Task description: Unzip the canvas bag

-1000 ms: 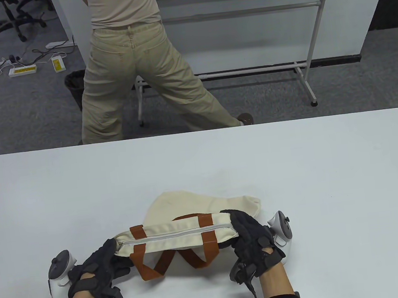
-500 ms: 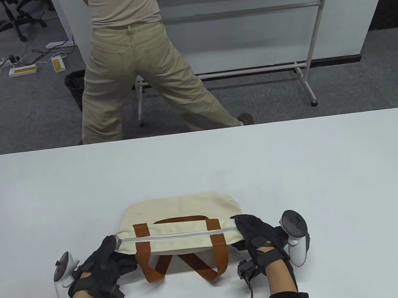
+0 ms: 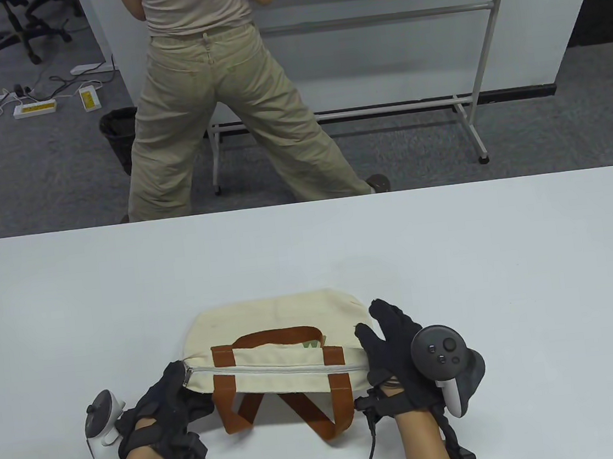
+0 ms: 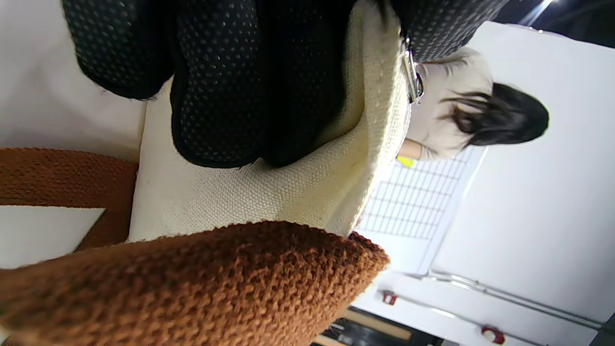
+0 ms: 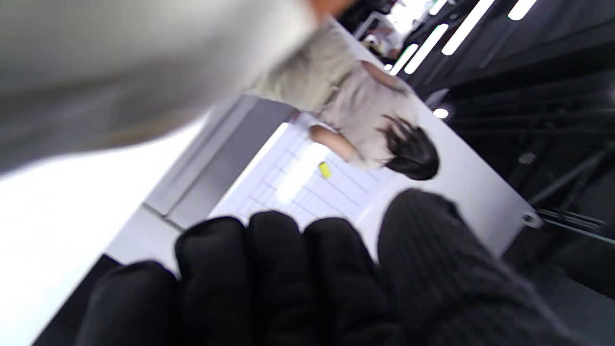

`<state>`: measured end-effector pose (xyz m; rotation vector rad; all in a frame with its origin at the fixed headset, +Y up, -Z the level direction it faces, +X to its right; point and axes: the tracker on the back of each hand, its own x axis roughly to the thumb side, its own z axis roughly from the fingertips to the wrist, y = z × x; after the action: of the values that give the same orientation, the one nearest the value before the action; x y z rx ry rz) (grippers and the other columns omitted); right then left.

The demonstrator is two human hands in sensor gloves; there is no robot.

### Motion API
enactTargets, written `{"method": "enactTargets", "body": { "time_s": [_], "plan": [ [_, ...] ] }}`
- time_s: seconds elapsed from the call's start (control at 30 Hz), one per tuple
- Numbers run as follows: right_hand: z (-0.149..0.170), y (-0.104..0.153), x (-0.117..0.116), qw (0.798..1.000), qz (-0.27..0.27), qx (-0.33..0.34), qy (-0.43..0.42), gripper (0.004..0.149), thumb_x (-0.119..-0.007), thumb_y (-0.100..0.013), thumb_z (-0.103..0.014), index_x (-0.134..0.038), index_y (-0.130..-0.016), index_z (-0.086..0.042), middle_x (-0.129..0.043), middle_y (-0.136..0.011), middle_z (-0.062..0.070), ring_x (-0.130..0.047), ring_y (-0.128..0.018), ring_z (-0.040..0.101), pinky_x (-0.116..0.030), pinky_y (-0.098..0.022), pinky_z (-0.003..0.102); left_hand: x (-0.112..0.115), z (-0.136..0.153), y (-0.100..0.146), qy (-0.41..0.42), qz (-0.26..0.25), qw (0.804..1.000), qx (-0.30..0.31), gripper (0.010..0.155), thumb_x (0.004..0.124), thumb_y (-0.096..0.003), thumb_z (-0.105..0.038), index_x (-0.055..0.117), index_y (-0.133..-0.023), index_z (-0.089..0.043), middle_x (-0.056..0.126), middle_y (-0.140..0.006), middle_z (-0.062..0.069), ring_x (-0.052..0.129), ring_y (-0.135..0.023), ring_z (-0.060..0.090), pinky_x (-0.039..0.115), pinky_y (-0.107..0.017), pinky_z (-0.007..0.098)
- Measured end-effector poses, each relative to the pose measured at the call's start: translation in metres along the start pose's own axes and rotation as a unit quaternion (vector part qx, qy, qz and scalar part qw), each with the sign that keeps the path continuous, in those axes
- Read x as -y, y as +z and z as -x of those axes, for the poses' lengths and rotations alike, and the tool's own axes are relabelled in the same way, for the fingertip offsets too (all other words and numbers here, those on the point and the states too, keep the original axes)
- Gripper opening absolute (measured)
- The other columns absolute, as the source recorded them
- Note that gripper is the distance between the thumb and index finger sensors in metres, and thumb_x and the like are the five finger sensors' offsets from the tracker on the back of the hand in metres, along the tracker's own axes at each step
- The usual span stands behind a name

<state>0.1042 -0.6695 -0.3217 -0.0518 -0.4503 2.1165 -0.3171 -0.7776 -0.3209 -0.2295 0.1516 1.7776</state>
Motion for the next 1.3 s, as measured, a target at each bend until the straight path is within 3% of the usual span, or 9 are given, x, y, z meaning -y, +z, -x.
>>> {"method": "enactTargets", "body": {
  "time_s": [0.17,0.37,0.5,0.7,0.8,0.97,1.07,1.3],
  "plan": [
    [-0.040,0.009,-0.035,0.996,-0.040,0.057,-0.054,0.058,-0.090,-0.041,-0.037,-0.079,-0.089,-0.005,-0.082,-0.086,0.023,-0.086,-0.074,0.047,-0.066,-0.054,0.062,0.007,0.001,0.000,0.003,0.004,1.000,0.003,0.053,0.068,-0.0545,-0.051,0.084,-0.086,-0.011,0.103,-0.070,0.010,0.105,-0.055,0.026,0.081,-0.050,0.050],
    [-0.082,0.030,-0.081,0.989,-0.093,0.118,-0.017,0.050,-0.090,-0.041,-0.038,-0.089,-0.078,-0.005,-0.092,-0.071,0.022,-0.094,-0.056,0.042,-0.073,-0.042,0.057,0.012,0.001,0.001,0.003,0.005,1.000,0.010,0.053,0.068,-0.0547,-0.051,0.085,-0.085,-0.010,0.103,-0.070,0.011,0.105,-0.054,0.026,0.080,-0.051,0.051],
    [-0.095,0.040,-0.097,0.986,-0.087,0.143,0.012,0.046,-0.090,-0.040,-0.040,-0.094,-0.070,-0.006,-0.096,-0.062,0.019,-0.096,-0.046,0.039,-0.075,-0.036,0.055,0.019,0.000,0.001,0.000,0.005,1.000,0.022,0.053,0.068,-0.0549,-0.051,0.085,-0.085,-0.010,0.103,-0.069,0.011,0.105,-0.055,0.027,0.080,-0.051,0.050],
    [-0.103,0.050,-0.126,0.979,-0.114,0.165,0.045,0.050,-0.086,-0.042,-0.046,-0.097,-0.068,-0.004,-0.097,-0.059,0.021,-0.095,-0.043,0.040,-0.074,-0.034,0.055,0.035,0.000,0.004,-0.008,0.024,0.999,0.031,0.053,0.068,-0.0549,-0.051,0.084,-0.086,-0.011,0.102,-0.072,0.011,0.104,-0.057,0.027,0.079,-0.053,0.051],
    [-0.099,0.048,-0.131,0.981,-0.113,0.135,0.081,0.056,-0.084,-0.041,-0.052,-0.098,-0.066,-0.004,-0.098,-0.057,0.021,-0.096,-0.042,0.040,-0.075,-0.034,0.055,0.043,-0.001,0.007,-0.011,0.034,0.999,0.036,0.054,0.068,-0.0547,-0.051,0.084,-0.087,-0.011,0.100,-0.074,0.012,0.103,-0.059,0.028,0.078,-0.054,0.051],
    [-0.099,0.048,-0.130,0.978,-0.106,0.123,0.128,0.058,-0.091,-0.037,-0.055,-0.096,-0.067,-0.005,-0.096,-0.060,0.020,-0.095,-0.044,0.040,-0.073,-0.035,0.056,0.050,-0.003,0.007,-0.026,0.046,0.997,0.052,0.053,0.069,-0.0542,-0.052,0.086,-0.085,-0.013,0.099,-0.074,0.012,0.103,-0.060,0.028,0.078,-0.055,0.051],
    [-0.100,0.049,-0.132,0.973,-0.107,0.129,0.157,0.054,-0.094,-0.037,-0.051,-0.094,-0.069,-0.007,-0.094,-0.062,0.018,-0.093,-0.047,0.039,-0.072,-0.037,0.056,0.053,-0.004,0.008,-0.040,0.045,0.996,0.058,0.053,0.069,-0.0542,-0.053,0.085,-0.086,-0.013,0.099,-0.074,0.013,0.102,-0.060,0.028,0.077,-0.055,0.051],
    [-0.095,0.044,-0.125,0.977,-0.105,0.139,0.121,0.042,-0.096,-0.038,-0.039,-0.095,-0.067,-0.008,-0.095,-0.061,0.018,-0.094,-0.046,0.039,-0.072,-0.036,0.056,0.055,-0.010,0.010,-0.060,0.051,0.994,0.074,0.054,0.070,-0.0541,-0.052,0.085,-0.086,-0.012,0.098,-0.074,0.013,0.102,-0.060,0.028,0.077,-0.055,0.051]
  ]
}}
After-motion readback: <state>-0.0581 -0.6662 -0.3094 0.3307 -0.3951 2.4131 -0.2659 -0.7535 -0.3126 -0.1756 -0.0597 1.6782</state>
